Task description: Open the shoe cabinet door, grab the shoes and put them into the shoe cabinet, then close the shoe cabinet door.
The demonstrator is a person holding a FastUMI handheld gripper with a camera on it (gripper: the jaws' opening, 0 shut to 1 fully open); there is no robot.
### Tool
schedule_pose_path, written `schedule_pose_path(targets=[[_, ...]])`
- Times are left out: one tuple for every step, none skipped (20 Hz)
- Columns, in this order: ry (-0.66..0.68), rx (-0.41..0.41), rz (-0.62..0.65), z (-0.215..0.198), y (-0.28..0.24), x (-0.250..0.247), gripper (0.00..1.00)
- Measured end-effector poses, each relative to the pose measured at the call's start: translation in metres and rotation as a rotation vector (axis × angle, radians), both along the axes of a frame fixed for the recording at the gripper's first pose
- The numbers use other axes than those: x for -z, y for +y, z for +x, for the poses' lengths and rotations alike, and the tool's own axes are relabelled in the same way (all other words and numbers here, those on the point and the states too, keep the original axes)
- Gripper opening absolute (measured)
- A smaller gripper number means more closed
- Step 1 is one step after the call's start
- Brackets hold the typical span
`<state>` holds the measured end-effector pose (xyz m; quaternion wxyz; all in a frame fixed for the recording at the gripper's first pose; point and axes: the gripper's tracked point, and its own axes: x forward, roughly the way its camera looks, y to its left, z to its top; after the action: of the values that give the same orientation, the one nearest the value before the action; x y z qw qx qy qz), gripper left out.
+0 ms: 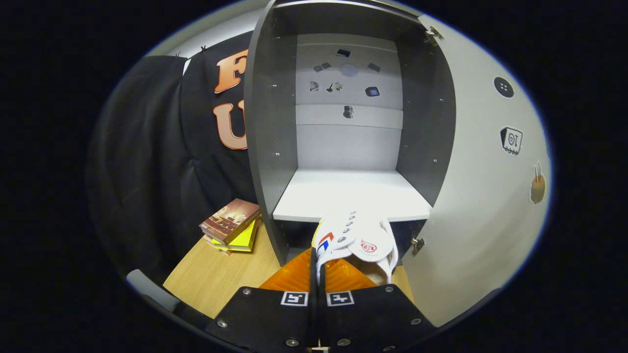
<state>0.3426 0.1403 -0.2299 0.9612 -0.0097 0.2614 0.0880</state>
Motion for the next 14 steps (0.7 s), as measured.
schedule_pose_path(targets=[[0.001,-0.005,0.001,0.009,0.001,-0.001,0.0],[-0.001,-0.007,0.005,0.02,0.001,-0.002,0.0],[0.001,-0.013,0.01,0.03,0.002,-0.001,0.0],[0.001,-0.018,0.01,0.041,0.003,0.002,0.0],[0.003,-0.022,0.01,0.051,0.004,0.004,0.0],[0.005,-0.024,0.01,0.061,0.004,0.007,0.0],[0.007,-0.027,0.013,0.071,0.003,0.009,0.0],[0.011,-0.032,0.017,0.081,0.004,0.01,0.0],[0.01,-0.036,0.017,0.089,0.005,0.009,0.0],[0.011,-0.043,0.01,0.099,0.004,0.011,0.0],[0.014,-0.049,0.007,0.108,0.003,0.012,0.0],[0.017,-0.056,0.005,0.116,0.003,0.013,0.0],[0.023,-0.062,0.006,0.127,0.003,0.014,0.0],[0.026,-0.069,0.006,0.139,0.006,0.018,0.0]])
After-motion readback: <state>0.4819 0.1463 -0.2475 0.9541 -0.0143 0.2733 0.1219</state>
